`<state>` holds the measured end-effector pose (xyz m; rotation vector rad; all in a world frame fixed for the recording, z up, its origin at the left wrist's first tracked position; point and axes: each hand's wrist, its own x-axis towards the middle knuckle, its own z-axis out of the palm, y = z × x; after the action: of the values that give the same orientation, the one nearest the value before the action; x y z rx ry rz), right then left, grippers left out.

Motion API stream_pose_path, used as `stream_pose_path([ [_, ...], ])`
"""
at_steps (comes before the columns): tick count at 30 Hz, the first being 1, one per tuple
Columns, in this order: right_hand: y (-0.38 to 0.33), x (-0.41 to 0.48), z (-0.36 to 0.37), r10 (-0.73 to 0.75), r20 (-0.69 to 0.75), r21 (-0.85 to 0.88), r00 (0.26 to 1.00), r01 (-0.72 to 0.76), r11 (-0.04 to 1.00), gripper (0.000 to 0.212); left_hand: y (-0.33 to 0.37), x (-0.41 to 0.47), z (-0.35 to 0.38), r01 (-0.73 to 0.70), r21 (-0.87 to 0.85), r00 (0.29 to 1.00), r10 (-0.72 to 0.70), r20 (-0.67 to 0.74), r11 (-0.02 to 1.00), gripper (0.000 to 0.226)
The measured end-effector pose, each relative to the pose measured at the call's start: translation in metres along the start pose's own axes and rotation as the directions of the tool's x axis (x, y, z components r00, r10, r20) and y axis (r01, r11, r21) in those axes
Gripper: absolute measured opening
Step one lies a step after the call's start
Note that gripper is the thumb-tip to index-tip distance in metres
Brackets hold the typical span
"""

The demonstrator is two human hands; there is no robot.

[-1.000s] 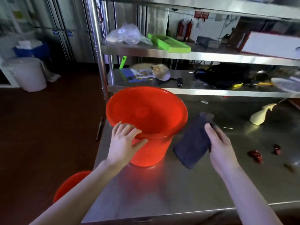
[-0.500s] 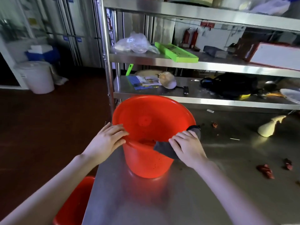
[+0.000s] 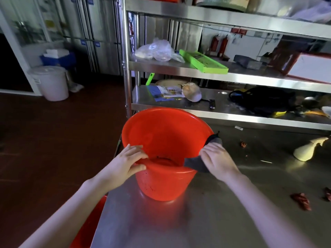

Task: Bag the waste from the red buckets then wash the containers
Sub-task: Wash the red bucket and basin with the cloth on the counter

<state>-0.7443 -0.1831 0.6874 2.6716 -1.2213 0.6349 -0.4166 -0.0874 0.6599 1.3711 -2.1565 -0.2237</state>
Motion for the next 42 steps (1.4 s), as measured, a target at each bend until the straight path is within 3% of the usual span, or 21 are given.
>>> stream_pose_path([
  [3, 0.006, 0.002, 0.004, 0.107, -0.047, 0.056, 0.993, -0.104, 0.993, 0.037, -0.003, 0.0, -0.003, 0.014, 0.043, 1.0, -0.014, 0.008, 0.999, 0.042],
  [6, -0.042, -0.013, 0.02, 0.216, -0.255, 0.061, 0.942, -0.207, 0.976, 0.037, 0.011, -0.001, 0.002, 0.028, 0.098, 0.998, -0.022, -0.064, 0.995, 0.043],
  [9, -0.097, -0.022, 0.035, 0.222, -0.306, 0.036, 0.926, -0.222, 0.974, 0.038, 0.029, -0.001, 0.01, -0.014, 0.13, 0.996, 0.026, -0.088, 0.991, 0.038],
  [12, -0.093, -0.018, 0.026, 0.108, -0.267, 0.018, 0.958, -0.107, 0.994, 0.037, 0.035, 0.001, 0.002, -0.016, 0.12, 1.0, 0.014, 0.01, 0.993, 0.044],
  [15, -0.045, -0.019, 0.008, -0.019, -0.139, 0.059, 0.99, 0.027, 0.998, 0.036, 0.016, -0.005, -0.02, 0.059, 0.201, 0.991, -0.081, 0.102, 0.978, 0.044],
  [17, -0.01, -0.015, -0.001, -0.03, -0.036, 0.051, 0.999, 0.032, 0.998, 0.038, 0.004, -0.009, -0.031, 0.071, 0.254, 0.982, -0.113, 0.154, 0.965, 0.041],
  [20, 0.02, -0.004, 0.0, 0.031, 0.057, 0.025, 0.998, -0.032, 0.999, 0.029, 0.011, -0.01, -0.024, -0.011, 0.323, 0.989, -0.037, 0.144, 0.946, 0.037],
  [23, 0.007, -0.008, 0.001, 0.123, 0.017, 0.024, 0.992, -0.123, 0.992, 0.037, 0.018, -0.014, -0.013, -0.054, 0.36, 0.998, 0.035, 0.06, 0.931, 0.034],
  [26, -0.051, -0.021, 0.008, 0.188, -0.164, -0.021, 0.968, -0.194, 0.981, 0.037, 0.029, -0.016, -0.007, -0.041, 0.328, 0.999, 0.038, 0.017, 0.944, 0.041],
  [30, -0.132, -0.017, 0.021, 0.217, -0.184, -0.057, 0.959, -0.231, 0.971, 0.037, 0.056, -0.015, 0.014, -0.049, 0.269, 0.997, 0.062, -0.039, 0.962, 0.035],
  [36, -0.052, -0.017, -0.003, -0.02, -0.064, -0.014, 0.998, 0.019, 1.0, 0.038, 0.058, -0.012, 0.01, 0.071, 0.091, 0.997, -0.069, -0.027, 0.993, 0.035],
  [39, -0.001, -0.018, -0.009, 0.046, 0.038, 0.009, 0.998, -0.046, 0.999, 0.033, 0.065, -0.016, 0.018, 0.032, 0.101, 0.997, -0.025, -0.071, 0.994, 0.033],
  [42, -0.021, -0.022, 0.001, 0.152, -0.079, 0.02, 0.985, -0.151, 0.988, 0.038, 0.068, -0.015, 0.022, 0.054, 0.156, 0.991, -0.034, -0.13, 0.986, 0.031],
])
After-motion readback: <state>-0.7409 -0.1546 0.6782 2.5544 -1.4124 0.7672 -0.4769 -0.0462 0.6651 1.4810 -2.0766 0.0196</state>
